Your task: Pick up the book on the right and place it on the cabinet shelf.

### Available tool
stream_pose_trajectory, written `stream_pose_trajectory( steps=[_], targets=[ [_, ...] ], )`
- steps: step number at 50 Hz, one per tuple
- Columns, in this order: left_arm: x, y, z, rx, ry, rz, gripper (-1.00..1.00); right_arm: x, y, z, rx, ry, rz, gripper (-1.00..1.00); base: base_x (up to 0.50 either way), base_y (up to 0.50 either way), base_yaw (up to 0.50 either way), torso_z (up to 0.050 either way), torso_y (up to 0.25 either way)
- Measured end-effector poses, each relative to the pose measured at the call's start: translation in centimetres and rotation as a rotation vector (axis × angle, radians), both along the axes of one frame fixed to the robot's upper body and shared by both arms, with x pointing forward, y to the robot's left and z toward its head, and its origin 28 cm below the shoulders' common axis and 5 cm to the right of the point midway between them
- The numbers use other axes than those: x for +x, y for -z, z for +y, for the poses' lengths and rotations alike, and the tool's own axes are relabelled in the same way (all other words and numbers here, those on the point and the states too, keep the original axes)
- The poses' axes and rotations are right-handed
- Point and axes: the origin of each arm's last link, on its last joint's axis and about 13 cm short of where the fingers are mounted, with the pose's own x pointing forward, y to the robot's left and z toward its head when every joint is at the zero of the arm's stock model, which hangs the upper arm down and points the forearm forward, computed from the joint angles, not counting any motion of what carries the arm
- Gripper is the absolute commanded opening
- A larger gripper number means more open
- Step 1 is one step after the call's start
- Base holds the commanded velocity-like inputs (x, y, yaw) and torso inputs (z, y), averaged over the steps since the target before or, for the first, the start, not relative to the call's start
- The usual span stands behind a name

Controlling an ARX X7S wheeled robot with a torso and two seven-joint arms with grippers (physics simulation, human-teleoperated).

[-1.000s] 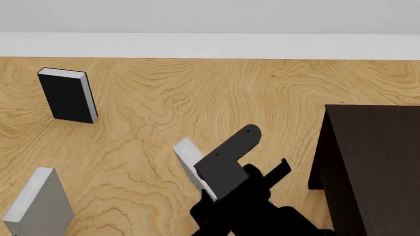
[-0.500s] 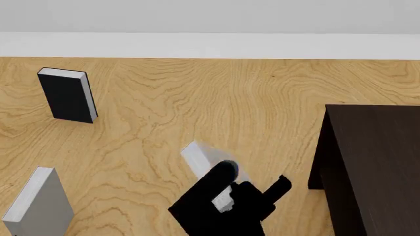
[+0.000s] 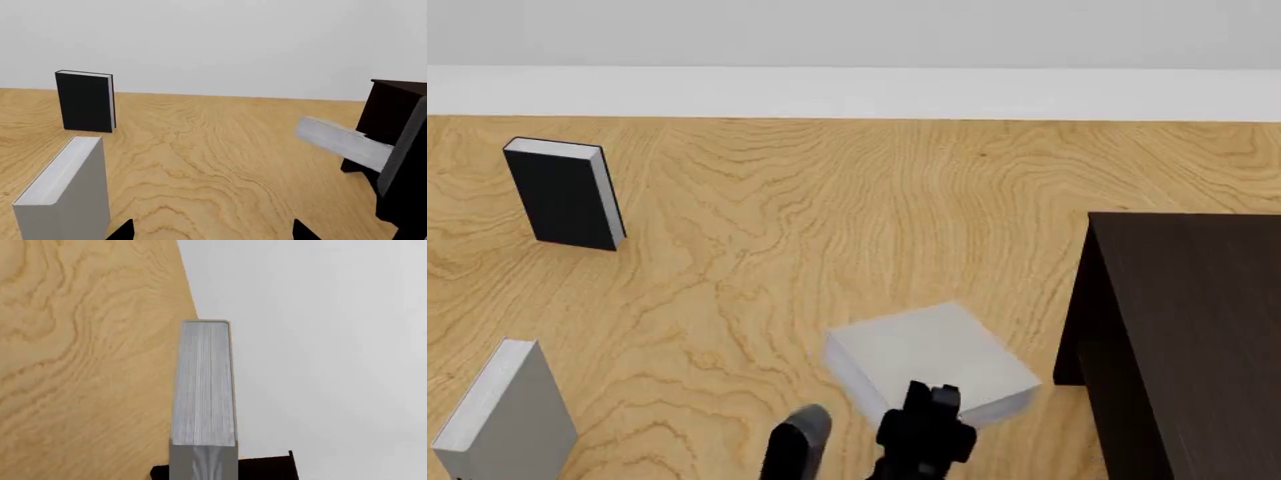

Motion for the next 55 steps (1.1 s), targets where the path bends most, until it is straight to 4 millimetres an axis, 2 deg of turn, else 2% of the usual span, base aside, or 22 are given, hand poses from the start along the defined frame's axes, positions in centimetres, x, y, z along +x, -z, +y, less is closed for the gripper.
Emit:
stream_pose_trajectory(
  steps=[7,16,55],
  targets=[
    [0.0,0.0,0.0,-0.001,-0.001,0.000,1.00,0.2,0.7,-0.2,-0.116,0.027,-0.026,-1.00,0.00,0.00,0.00,0.000,0.001],
    [0.0,0.0,0.0,-0.001,-0.001,-0.001,1.00,0.4,1.4,-0.7,-0.168,0.071,-0.048,-1.00,0.00,0.00,0.00,0.000,0.002],
    [0.2,0.1,0.1,0.004,0.004,-0.003,1.00,0.2,3.4,-2.9,-0.146,0.253,-0.060,-1.00,0.00,0.00,0.00,0.000,0.001]
  ],
)
